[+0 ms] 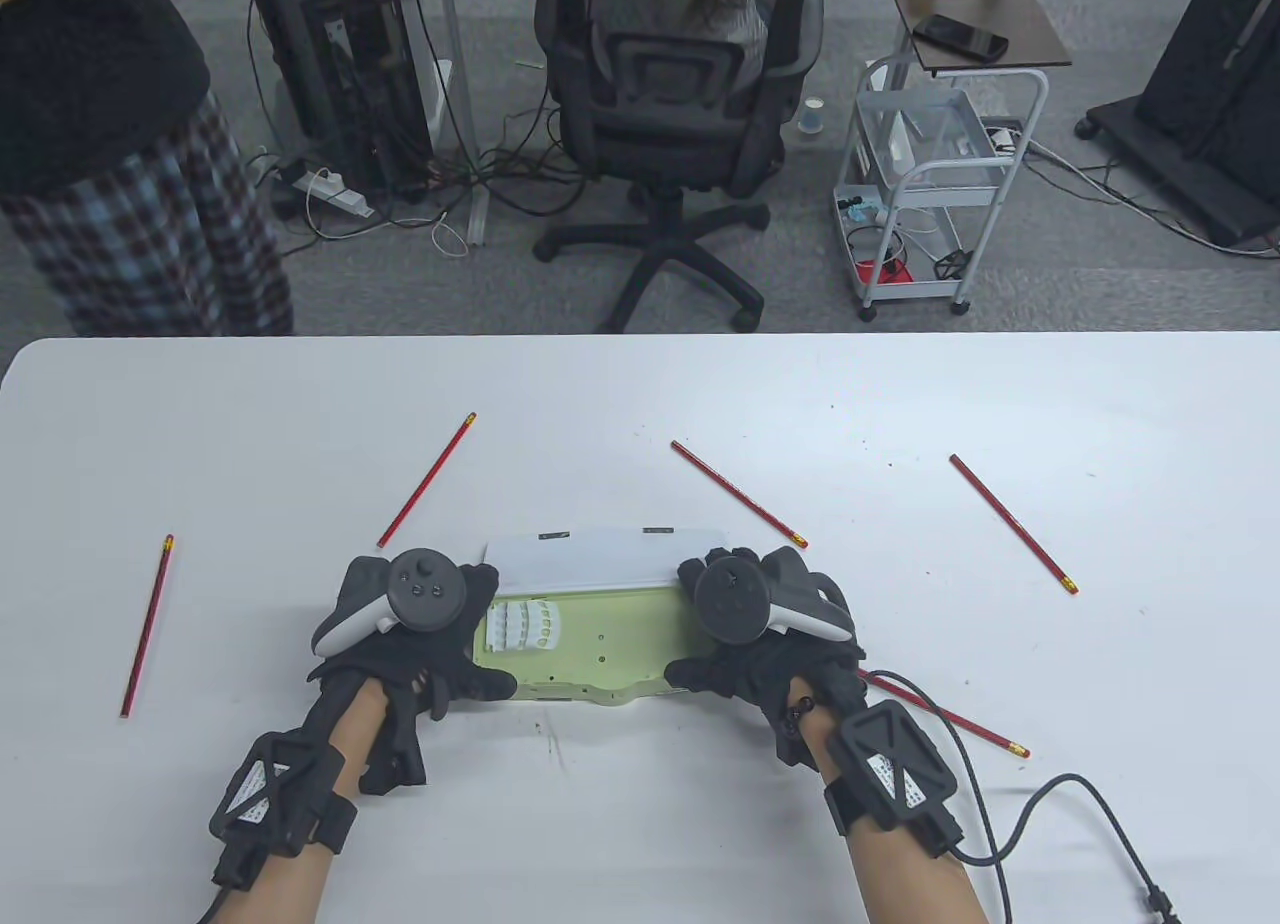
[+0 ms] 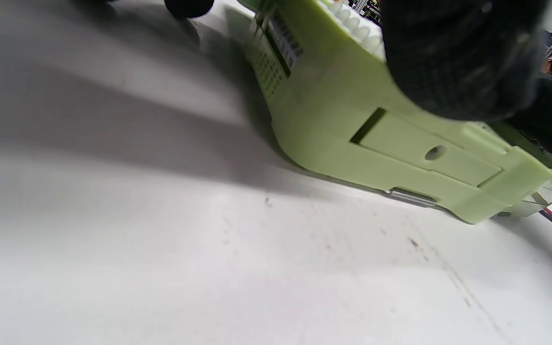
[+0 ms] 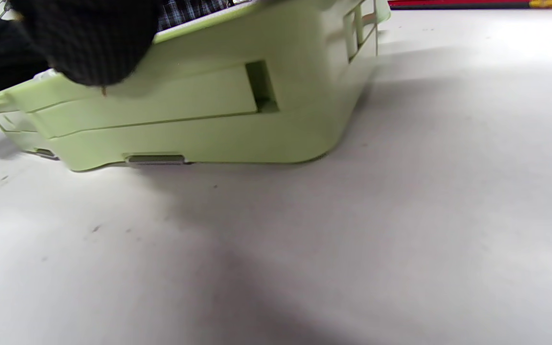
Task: Organize multifunction pencil case
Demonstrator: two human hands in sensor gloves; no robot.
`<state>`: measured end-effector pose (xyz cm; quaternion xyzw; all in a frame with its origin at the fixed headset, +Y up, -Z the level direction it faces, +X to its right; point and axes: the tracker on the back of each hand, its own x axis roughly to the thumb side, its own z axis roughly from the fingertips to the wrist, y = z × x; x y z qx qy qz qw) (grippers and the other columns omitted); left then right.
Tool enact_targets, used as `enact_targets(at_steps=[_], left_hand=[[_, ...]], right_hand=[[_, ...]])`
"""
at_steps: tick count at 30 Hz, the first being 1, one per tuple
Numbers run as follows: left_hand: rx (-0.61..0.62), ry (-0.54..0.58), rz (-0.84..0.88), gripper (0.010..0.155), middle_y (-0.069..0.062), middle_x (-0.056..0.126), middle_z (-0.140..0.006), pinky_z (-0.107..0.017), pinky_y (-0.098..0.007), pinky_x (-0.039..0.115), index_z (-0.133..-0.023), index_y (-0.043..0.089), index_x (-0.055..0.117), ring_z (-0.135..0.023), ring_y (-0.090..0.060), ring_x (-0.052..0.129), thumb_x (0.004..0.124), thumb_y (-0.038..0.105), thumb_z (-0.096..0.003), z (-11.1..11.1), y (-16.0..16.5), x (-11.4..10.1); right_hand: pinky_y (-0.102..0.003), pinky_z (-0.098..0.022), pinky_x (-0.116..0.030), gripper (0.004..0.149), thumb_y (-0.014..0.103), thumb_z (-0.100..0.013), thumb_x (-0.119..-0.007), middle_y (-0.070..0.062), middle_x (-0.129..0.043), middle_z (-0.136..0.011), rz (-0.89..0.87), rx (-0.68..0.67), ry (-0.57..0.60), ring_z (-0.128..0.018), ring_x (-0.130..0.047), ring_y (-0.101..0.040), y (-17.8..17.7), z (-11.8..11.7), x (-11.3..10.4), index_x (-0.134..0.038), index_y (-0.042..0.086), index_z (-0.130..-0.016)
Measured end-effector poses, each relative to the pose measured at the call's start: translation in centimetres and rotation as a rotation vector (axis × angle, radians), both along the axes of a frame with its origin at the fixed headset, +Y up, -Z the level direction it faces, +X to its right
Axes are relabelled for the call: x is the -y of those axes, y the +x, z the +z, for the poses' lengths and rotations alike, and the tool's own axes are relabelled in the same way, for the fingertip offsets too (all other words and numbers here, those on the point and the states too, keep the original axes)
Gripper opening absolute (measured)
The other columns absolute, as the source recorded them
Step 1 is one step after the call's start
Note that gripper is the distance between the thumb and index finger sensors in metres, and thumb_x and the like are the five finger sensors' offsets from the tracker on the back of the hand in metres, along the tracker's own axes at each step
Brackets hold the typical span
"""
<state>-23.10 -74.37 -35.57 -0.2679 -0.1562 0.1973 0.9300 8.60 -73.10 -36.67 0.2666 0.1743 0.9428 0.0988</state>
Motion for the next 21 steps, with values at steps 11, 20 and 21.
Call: enact_targets(at_steps=[11, 20, 21], left_hand=[[0.012, 0.009, -0.017, 0.114, -0.020, 0.022, -0.121, -0.071, -0.075, 0.044, -0.112, 0.016, 0.016, -0.113, -0.045, 0.041, 0.086, 0.058, -0.0321, -0.1, 0.1, 0.0], [0.019, -0.001, -0.017, 0.114, -0.020, 0.020, -0.121, -0.071, -0.074, 0.043, -0.112, 0.017, 0.014, -0.114, -0.045, 0.039, 0.084, 0.060, -0.0327, -0.1, 0.0, 0.1], [0.019, -0.007, -0.016, 0.114, -0.019, 0.020, -0.121, -0.072, -0.074, 0.042, -0.112, 0.017, 0.013, -0.114, -0.044, 0.038, 0.084, 0.060, -0.0332, -0.1, 0.0, 0.1]], right_hand=[[-0.071, -0.070, -0.039, 0.095, 0.056, -0.049, -0.069, -0.038, -0.027, -0.111, -0.078, 0.044, 0.061, -0.099, -0.032, -0.067, 1.5, 0.3, -2.8, -0.032, -0.004, -0.113], [-0.071, -0.068, -0.057, 0.074, 0.047, -0.053, -0.068, -0.034, -0.054, -0.108, -0.001, 0.323, 0.214, -0.095, -0.059, -0.063, 7.4, 0.5, -8.6, -0.056, -0.001, -0.108], [-0.069, -0.068, -0.060, 0.072, 0.046, -0.053, -0.069, -0.033, -0.058, -0.107, 0.017, 0.353, 0.235, -0.095, -0.063, -0.061, 7.9, 0.1, -9.0, -0.059, 0.000, -0.107]])
